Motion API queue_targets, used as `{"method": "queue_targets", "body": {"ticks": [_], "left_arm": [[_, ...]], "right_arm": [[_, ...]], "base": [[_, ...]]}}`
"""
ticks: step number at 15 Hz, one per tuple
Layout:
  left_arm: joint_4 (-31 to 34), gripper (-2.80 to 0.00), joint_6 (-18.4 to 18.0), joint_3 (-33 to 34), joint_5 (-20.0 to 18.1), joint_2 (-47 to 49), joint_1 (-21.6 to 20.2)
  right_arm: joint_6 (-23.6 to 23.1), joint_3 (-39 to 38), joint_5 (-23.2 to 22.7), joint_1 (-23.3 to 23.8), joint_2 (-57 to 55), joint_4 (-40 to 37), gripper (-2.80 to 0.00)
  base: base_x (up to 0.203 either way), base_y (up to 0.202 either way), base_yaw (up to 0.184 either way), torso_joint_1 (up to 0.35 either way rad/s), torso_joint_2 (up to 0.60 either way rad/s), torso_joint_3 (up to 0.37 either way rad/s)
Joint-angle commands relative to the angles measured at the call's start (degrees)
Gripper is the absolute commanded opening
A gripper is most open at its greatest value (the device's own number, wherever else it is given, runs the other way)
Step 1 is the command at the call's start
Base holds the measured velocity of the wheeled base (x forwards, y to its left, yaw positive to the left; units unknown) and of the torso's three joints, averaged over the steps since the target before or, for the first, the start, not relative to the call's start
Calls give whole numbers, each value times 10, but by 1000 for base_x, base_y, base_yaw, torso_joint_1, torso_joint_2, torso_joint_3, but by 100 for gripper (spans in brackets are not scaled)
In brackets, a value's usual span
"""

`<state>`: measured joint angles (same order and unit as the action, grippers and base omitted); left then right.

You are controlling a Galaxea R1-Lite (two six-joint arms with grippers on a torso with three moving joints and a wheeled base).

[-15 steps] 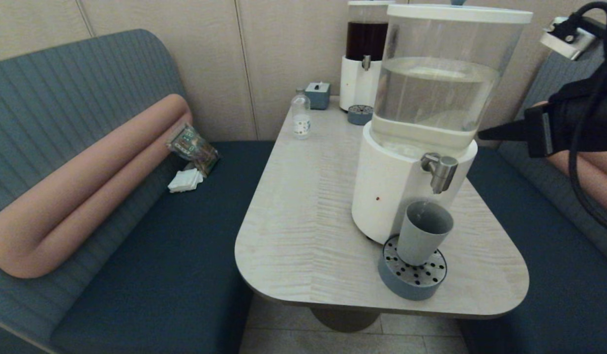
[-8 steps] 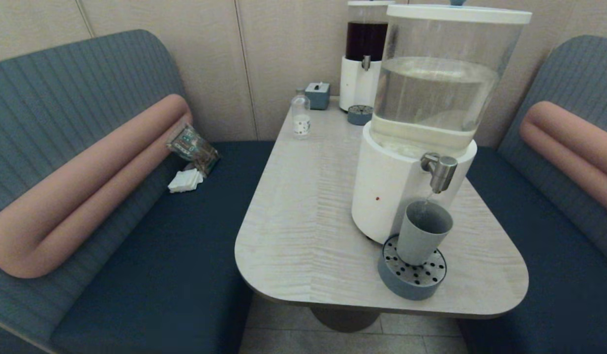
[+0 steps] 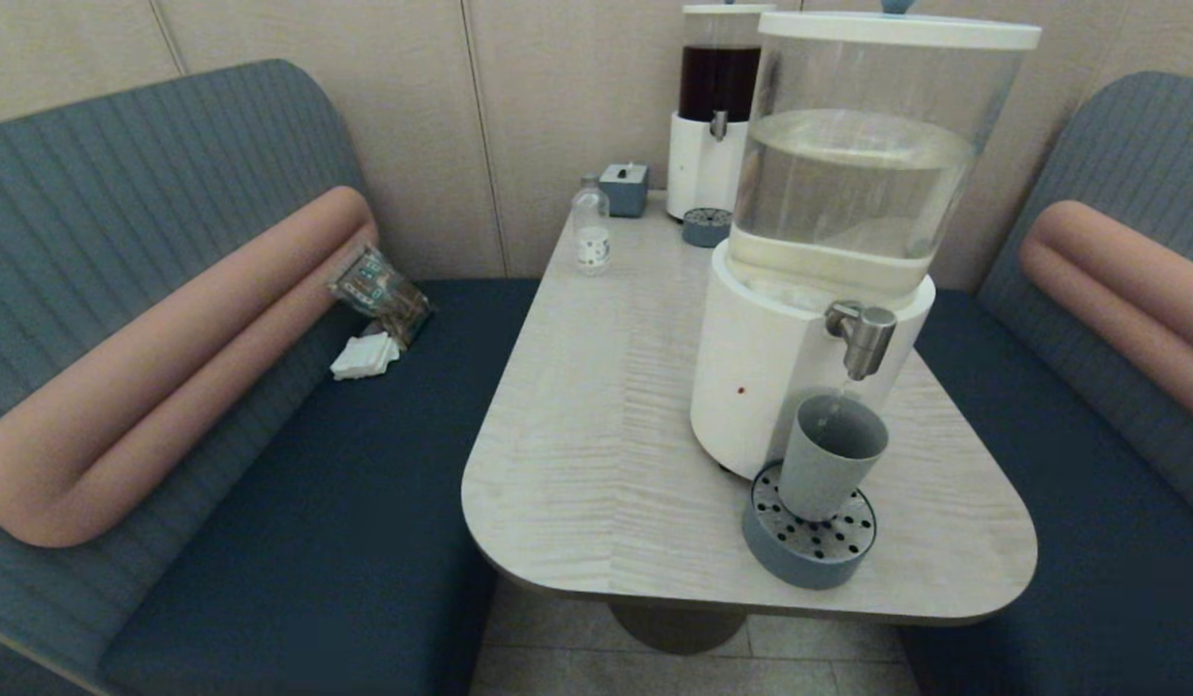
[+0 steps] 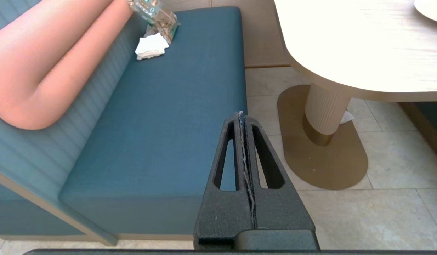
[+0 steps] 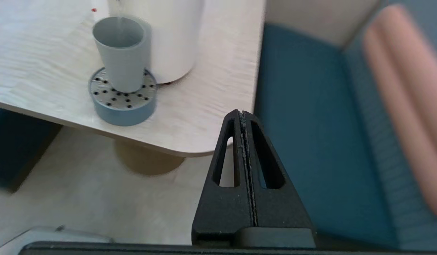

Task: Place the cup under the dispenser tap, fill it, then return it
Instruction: Turn off the faucet

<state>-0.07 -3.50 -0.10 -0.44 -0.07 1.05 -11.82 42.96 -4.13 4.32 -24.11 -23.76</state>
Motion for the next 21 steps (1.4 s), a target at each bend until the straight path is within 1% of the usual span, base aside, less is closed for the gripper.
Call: {"method": "queue_targets", "body": {"ticks": [1, 2, 4, 5, 6, 8, 10, 11, 13, 15, 17, 18, 21], "left_arm": [[0, -280, 0, 0, 0, -1, 0], [0, -280, 0, 0, 0, -1, 0], [0, -280, 0, 0, 0, -1, 0], [0, -280, 0, 0, 0, -1, 0], [0, -280, 0, 0, 0, -1, 0], [0, -280, 0, 0, 0, -1, 0], [0, -280, 0, 0, 0, -1, 0], [0, -280, 0, 0, 0, -1, 0], [0, -280, 0, 0, 0, -1, 0], [0, -280, 0, 0, 0, -1, 0], [0, -280, 0, 0, 0, -1, 0], [0, -280, 0, 0, 0, -1, 0], [0, -280, 0, 0, 0, -1, 0]], "right_arm": [[0, -40, 14, 1, 81, 4, -280], [10, -62, 35, 0, 84, 16, -280], [21, -99, 45, -3, 89, 36, -280], [20, -107, 45, -17, 103, 39, -280], [17, -119, 47, -38, 123, 42, -280], [8, -150, 49, -43, 173, 46, -280], [-11, -187, 50, -44, 228, 54, -280], [-13, -213, 57, -44, 241, 78, -280], [-8, -273, 81, -44, 241, 154, -280], [-7, -356, 84, -44, 240, 227, -280], [-1, -414, 76, -44, 241, 254, -280], [19, -419, 62, -44, 240, 256, -280], [32, -419, 61, -44, 239, 260, -280]], "base": [[0, 0, 0, 0, 0, 0], [0, 0, 0, 0, 0, 0], [0, 0, 0, 0, 0, 0], [0, 0, 0, 0, 0, 0], [0, 0, 0, 0, 0, 0], [0, 0, 0, 0, 0, 0], [0, 0, 0, 0, 0, 0], [0, 0, 0, 0, 0, 0], [0, 0, 0, 0, 0, 0], [0, 0, 0, 0, 0, 0], [0, 0, 0, 0, 0, 0], [0, 0, 0, 0, 0, 0], [0, 0, 0, 0, 0, 0]]}}
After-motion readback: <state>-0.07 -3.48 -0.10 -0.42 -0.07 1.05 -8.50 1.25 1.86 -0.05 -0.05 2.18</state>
